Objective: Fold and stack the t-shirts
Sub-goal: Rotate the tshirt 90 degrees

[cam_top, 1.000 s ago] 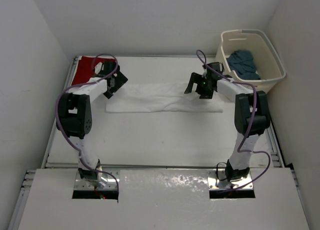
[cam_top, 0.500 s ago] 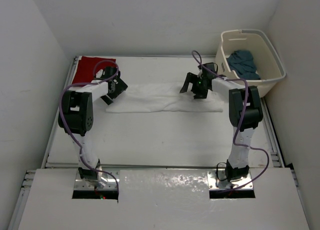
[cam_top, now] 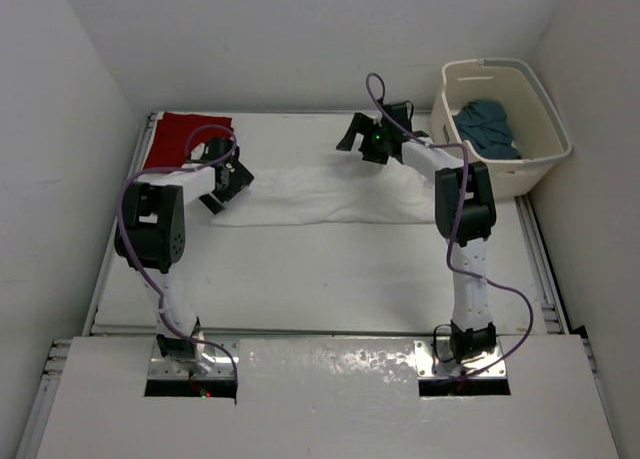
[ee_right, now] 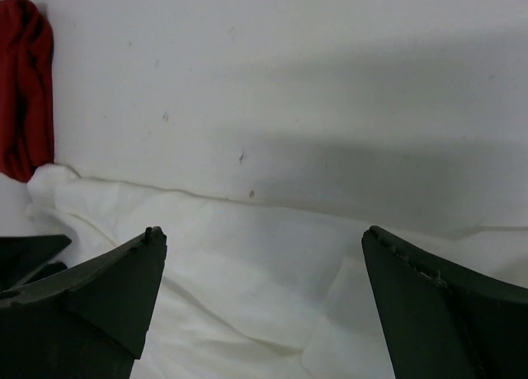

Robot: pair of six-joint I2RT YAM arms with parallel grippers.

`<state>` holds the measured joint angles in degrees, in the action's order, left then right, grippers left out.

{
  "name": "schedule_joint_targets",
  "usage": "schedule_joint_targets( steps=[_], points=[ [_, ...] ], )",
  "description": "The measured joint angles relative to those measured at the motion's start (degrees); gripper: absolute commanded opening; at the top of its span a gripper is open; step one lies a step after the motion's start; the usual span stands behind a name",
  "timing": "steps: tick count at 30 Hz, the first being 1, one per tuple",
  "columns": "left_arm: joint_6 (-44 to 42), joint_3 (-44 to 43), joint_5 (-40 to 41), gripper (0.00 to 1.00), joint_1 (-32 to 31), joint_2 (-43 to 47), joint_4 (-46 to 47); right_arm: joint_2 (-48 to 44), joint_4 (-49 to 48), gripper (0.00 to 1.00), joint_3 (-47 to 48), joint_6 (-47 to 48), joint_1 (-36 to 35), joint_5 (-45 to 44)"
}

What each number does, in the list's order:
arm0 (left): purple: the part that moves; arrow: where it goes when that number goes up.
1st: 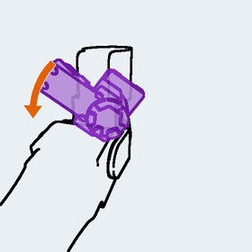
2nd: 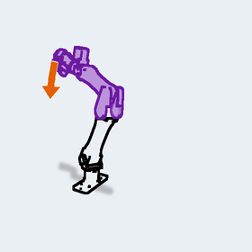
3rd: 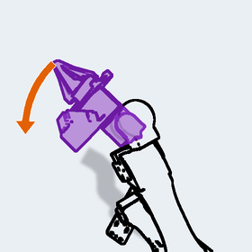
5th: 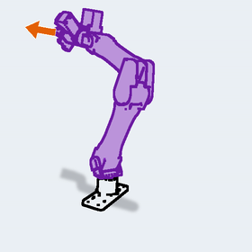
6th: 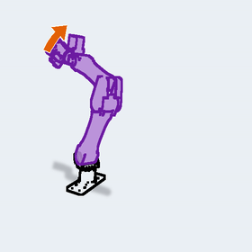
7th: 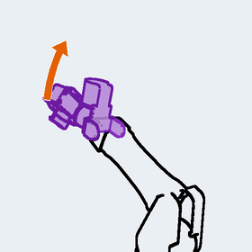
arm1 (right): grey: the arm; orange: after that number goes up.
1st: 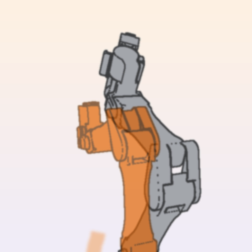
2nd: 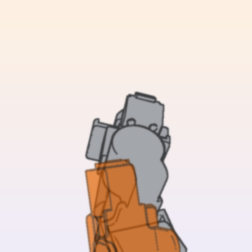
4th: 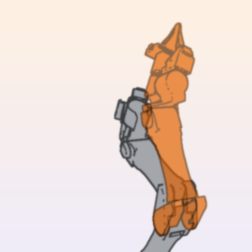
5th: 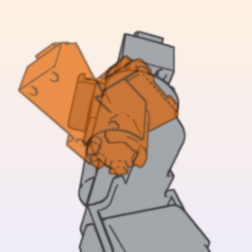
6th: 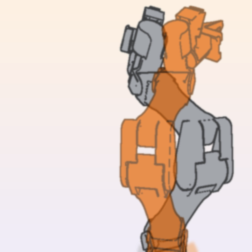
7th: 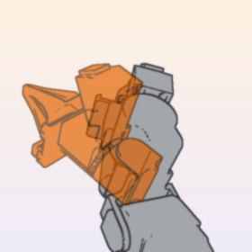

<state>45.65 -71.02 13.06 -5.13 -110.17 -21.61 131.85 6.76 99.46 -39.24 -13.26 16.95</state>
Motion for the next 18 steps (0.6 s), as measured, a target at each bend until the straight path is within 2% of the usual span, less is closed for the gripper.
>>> schedule_joint_targets(
  steps=[3,7,12,15,18],
  points=[
    [-0.2,0.4,0.1,1.0,0.0,0.5,-0.3,1.1,1.1,0.99,3.1,0.8,-0.1,-1.8],
    [-0.7,0.5,0.7,1.0,0.1,1.6,-1.4,-2.2,3.9,0.99,0.6,4.2,0.0,-5.6],
    [-3.6,-2.8,2.0,1.0,-0.7,1.9,-2.6,-14.1,8.9,0.99,-11.6,8.9,0.0,-11.1],
    [-6.9,-8.3,2.4,1.0,-1.9,1.0,-3.0,-21.7,13.2,0.99,-18.6,10.8,0.0,-15.2],
    [-9.8,-14.1,2.1,1.0,-3.1,-2.3,-2.4,-24.9,15.7,0.99,-22.5,11.5,0.1,-18.5]
  ],
)
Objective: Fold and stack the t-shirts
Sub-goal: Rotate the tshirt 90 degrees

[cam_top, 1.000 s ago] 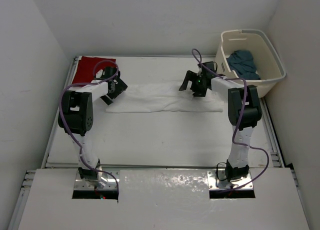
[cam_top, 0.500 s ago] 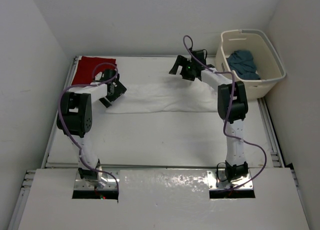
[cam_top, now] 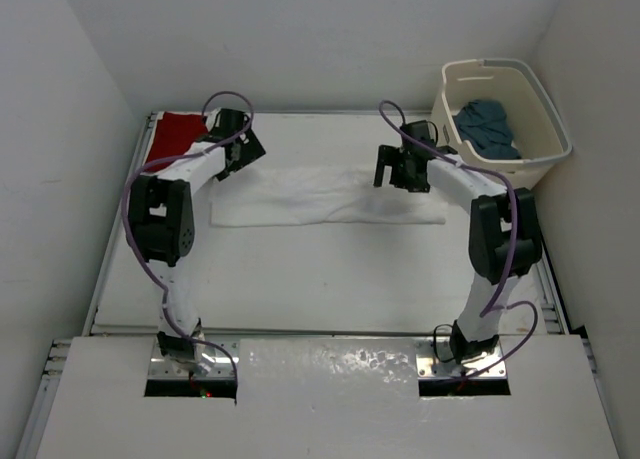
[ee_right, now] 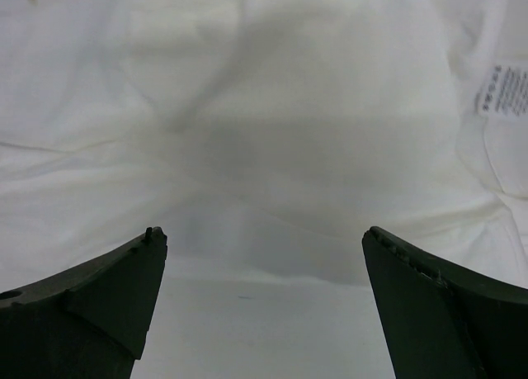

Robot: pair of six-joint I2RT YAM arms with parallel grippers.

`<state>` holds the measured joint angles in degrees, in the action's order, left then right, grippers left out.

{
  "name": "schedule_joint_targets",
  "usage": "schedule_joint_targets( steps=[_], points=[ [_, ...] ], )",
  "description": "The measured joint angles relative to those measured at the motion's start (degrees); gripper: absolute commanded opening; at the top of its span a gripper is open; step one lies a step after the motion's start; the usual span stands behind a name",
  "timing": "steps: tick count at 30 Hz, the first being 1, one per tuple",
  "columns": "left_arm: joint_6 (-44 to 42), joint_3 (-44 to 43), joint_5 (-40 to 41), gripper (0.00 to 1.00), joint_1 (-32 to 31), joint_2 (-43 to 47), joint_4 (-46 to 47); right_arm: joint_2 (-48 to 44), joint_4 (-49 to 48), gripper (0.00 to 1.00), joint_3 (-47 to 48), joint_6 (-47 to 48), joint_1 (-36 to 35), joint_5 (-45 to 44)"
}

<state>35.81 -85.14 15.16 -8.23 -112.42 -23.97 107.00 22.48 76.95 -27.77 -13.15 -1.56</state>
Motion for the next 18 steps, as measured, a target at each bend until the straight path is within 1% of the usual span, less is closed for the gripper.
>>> schedule_joint_targets(
  steps=[2,4,6,7,9,14,16,18],
  points=[
    [-1.6,-2.6,0.0,1.0,-0.5,-3.1,0.0,0.2,1.3,0.99,-1.4,0.0,0.3,-1.5],
    [-2.6,-3.1,0.1,1.0,-0.9,-5.9,-0.3,1.1,2.8,0.99,-2.3,-0.1,0.7,-2.6],
    [-2.7,-1.4,0.3,1.0,-1.0,-7.8,-1.0,2.8,3.4,0.99,-2.4,0.0,1.3,-3.3],
    [-3.1,0.9,1.2,1.0,-1.1,-8.0,0.0,3.8,3.4,0.99,-2.3,0.2,1.6,-3.7],
    [-2.7,4.3,1.5,1.0,-1.3,-5.6,1.4,6.6,3.5,0.99,-1.3,0.7,2.1,-4.0],
    [-0.6,19.9,2.1,1.0,-3.1,4.3,6.6,12.8,3.7,0.99,4.9,2.1,2.4,-2.9],
    [0.9,25.8,3.4,1.0,-5.4,8.7,6.6,15.5,4.2,0.99,8.8,2.5,2.4,-2.6],
    [3.1,31.5,4.5,1.0,-9.6,13.3,5.6,18.3,4.5,0.99,13.3,2.8,2.2,-1.4]
  ],
)
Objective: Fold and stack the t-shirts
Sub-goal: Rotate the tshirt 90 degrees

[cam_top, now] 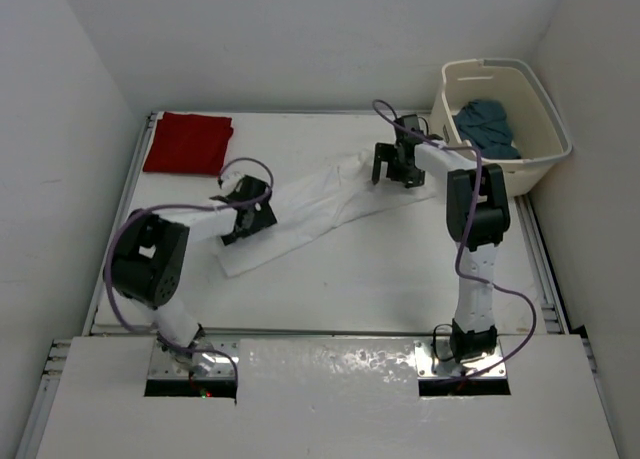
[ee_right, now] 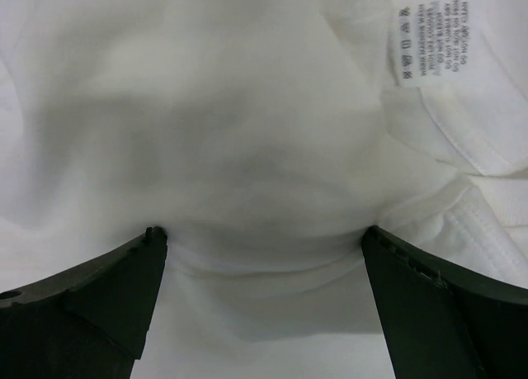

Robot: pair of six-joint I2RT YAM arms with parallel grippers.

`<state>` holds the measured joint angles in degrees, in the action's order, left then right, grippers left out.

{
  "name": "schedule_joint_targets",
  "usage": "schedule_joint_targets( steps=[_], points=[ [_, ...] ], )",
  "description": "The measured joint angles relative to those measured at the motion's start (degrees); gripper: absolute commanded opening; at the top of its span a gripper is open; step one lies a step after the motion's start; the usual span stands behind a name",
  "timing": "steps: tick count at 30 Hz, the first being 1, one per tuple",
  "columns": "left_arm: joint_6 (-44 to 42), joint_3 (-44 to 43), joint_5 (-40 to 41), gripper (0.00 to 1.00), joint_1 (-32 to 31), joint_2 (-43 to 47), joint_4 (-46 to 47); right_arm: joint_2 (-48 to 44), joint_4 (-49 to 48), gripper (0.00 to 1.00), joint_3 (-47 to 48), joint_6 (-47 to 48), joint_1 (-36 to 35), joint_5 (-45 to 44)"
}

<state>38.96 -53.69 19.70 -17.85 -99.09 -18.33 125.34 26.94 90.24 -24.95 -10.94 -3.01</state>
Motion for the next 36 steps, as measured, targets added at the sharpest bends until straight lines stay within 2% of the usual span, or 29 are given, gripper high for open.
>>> schedule_joint_targets(
  steps=[5,8,11,17,24,27,31,36],
  points=[
    [8.8,9.0,-0.3,1.0,-16.8,9.1,-4.4,8.5,-0.5,0.99,13.3,1.0,-1.0,3.4],
    [14.5,10.0,-2.0,1.0,-26.2,10.8,-6.4,13.8,-2.5,0.99,21.3,1.3,-2.6,5.5],
    [18.6,9.7,-3.2,1.0,-32.3,11.0,-7.5,18.2,-6.0,0.99,27.2,0.8,-4.3,7.5],
    [23.4,6.8,-4.8,1.0,-38.4,8.8,-9.4,24.1,-11.9,0.99,34.6,-0.7,-7.4,10.0],
    [31.4,4.0,-4.9,1.0,-46.1,7.6,-16.4,25.7,-15.2,0.99,36.2,-1.9,-10.4,9.4],
    [34.0,3.3,-4.2,1.0,-50.5,9.7,-23.0,26.3,-14.3,0.99,37.7,-2.1,-10.7,9.1],
    [33.4,-0.6,-2.7,1.0,-54.9,15.4,-29.0,26.0,-14.3,0.99,37.2,-1.7,-10.8,9.8],
    [33.0,-5.1,2.5,1.0,-55.5,22.8,-32.7,22.4,-10.5,0.99,33.6,1.7,-11.2,10.3]
  ],
)
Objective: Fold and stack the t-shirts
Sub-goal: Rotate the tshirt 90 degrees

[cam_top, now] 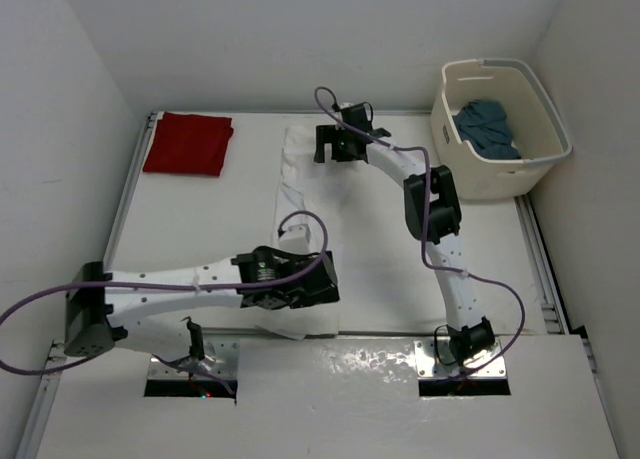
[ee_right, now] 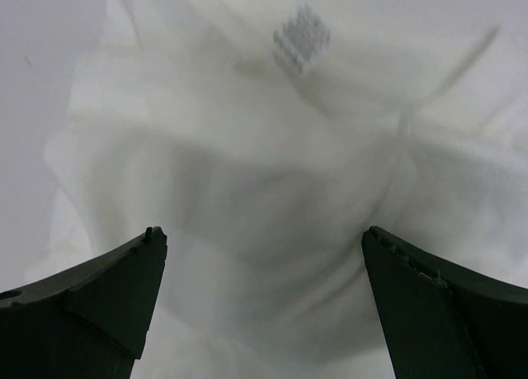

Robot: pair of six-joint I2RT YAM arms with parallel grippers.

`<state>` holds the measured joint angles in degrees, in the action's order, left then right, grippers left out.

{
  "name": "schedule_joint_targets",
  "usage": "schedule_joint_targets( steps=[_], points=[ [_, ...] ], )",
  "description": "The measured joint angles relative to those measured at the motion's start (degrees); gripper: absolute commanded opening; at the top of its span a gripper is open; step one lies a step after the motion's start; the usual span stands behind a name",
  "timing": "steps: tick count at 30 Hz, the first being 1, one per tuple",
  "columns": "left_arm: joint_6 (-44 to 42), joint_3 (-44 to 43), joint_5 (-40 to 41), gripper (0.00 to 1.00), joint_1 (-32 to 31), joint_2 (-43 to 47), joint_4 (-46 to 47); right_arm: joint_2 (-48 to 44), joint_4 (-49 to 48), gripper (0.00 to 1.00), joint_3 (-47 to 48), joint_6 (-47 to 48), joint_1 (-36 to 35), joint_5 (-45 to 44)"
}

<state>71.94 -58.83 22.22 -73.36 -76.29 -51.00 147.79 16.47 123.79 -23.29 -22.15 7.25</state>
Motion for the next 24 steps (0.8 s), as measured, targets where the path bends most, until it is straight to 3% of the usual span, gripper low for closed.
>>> schedule_joint_targets(
  steps=[2,8,10,13,18,24],
  points=[
    [0.4,0.0,2.1,1.0,1.5,3.5,-1.7,-3.3,2.4,0.99,-4.1,1.1,-0.6,-1.4],
    [-3.1,11.0,6.0,1.0,26.4,21.2,3.0,-15.3,7.6,0.99,-17.2,3.5,-5.6,-10.2],
    [-5.0,12.9,6.4,1.0,30.9,24.3,3.8,-18.2,8.0,0.99,-20.0,3.8,-8.0,-13.3],
    [-9.0,13.1,5.2,1.0,35.2,22.7,6.8,-21.2,8.3,0.99,-23.4,3.8,-10.9,-16.3],
    [-16.4,11.7,-0.5,1.0,43.1,11.2,11.8,-21.2,8.7,0.99,-25.6,1.7,-12.9,-17.4],
    [-22.4,12.2,-5.5,1.0,48.6,7.3,15.5,-15.3,10.9,0.99,-20.6,-0.8,-12.0,-18.6]
  ],
)
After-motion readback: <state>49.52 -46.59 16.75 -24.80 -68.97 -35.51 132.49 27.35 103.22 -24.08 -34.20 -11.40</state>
